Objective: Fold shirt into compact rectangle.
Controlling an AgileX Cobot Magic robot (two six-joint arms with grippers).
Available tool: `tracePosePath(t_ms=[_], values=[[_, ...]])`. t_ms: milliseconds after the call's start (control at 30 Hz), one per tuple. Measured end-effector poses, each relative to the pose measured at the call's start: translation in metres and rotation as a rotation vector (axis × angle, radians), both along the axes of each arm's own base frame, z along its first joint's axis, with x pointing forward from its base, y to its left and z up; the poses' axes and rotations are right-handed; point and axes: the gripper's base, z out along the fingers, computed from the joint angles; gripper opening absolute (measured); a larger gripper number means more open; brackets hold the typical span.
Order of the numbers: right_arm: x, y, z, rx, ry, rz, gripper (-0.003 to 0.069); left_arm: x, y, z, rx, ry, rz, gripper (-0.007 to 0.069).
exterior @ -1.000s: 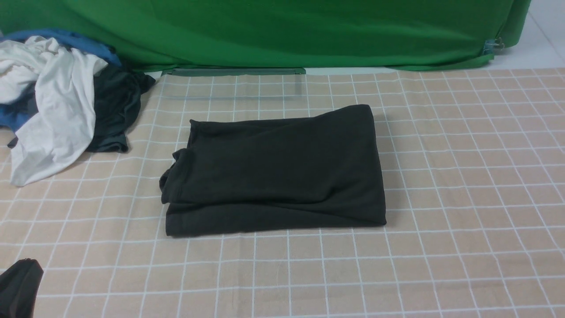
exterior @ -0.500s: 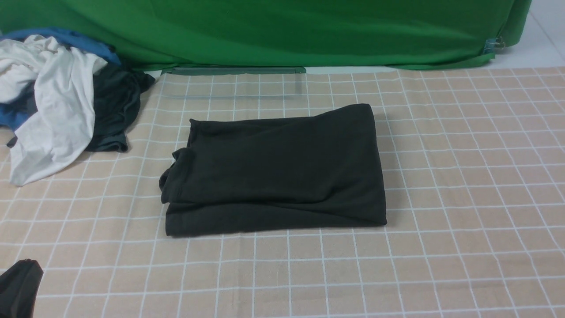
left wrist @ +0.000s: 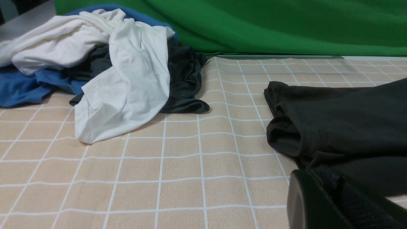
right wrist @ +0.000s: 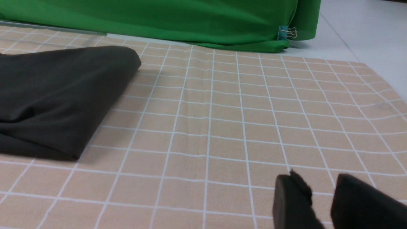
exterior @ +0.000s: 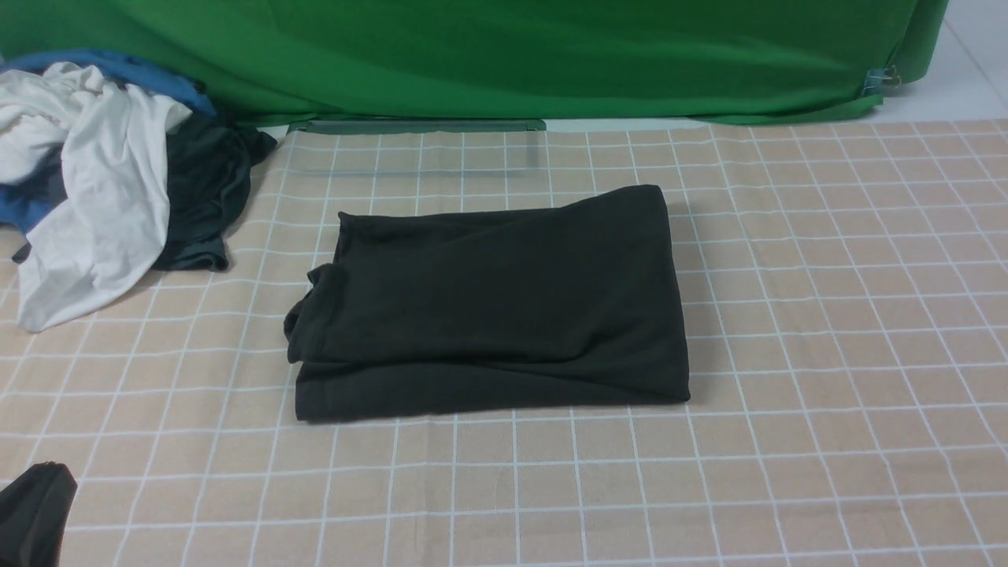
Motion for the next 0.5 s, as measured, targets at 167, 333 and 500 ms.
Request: tracePosePath(t_ms=[167,333,500], values=[[0.0000,0.0000,0.0000,0.000,0.000,0.000,0.0237,0.0000,0.0000,0.0000,0.005,0.000,-0.001,0.0022],[0.0000,0.0000,0.0000,0.000,0.000,0.000,0.0237,0.0000,0.0000,0.0000,0.007,0.000,-0.001,0.0022],[0.0000,0.0000,0.0000,0.000,0.000,0.000,0.0237,0.0000,0.0000,0.0000,0.007,0.000,-0.001,0.0022]])
